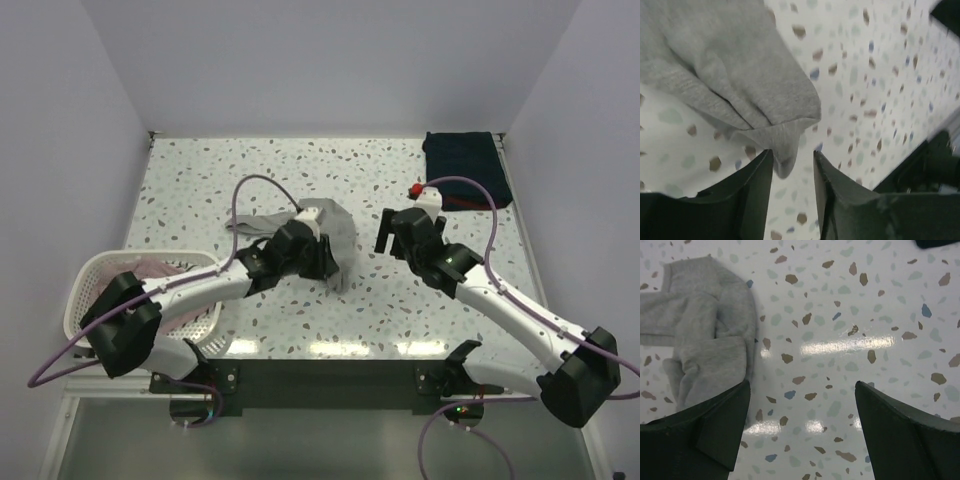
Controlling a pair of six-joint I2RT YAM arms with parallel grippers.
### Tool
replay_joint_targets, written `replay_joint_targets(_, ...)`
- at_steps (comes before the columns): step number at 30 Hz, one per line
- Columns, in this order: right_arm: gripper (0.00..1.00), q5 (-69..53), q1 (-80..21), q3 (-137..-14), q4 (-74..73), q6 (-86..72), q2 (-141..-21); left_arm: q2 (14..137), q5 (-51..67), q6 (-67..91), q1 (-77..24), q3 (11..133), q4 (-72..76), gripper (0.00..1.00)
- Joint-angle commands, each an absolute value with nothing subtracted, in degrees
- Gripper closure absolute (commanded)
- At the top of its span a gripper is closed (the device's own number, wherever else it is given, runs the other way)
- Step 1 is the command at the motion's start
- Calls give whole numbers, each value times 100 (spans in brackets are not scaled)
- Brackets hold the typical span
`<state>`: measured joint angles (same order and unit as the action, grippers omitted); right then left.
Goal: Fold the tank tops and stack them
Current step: Move the tank top to the center of the board
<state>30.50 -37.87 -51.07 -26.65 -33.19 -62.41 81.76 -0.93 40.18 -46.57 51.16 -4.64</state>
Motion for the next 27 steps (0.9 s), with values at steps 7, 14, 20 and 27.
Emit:
replay_joint_targets(7, 12, 2646, -3797, -4694, -2233, -3726, -6959, 6892, -305, 4711, -5326, 3472, 240, 37)
replay_joint_targets(14, 17, 1715, -3902, -4509, -1407, -3920, -7637, 6555, -2162, 5185, -5090, 4016, -949, 37)
replay_joint_targets(20, 17, 1573, -3938, -4825, -1073, -3990, -8102, 7408, -1363, 4940, -4212, 4438, -607, 39)
replay_joint_targets(27, 18, 1547, -3938, -5159, -756, -4122, -8586, 8367, -686, 4825, -4043, 4685, -89, 42)
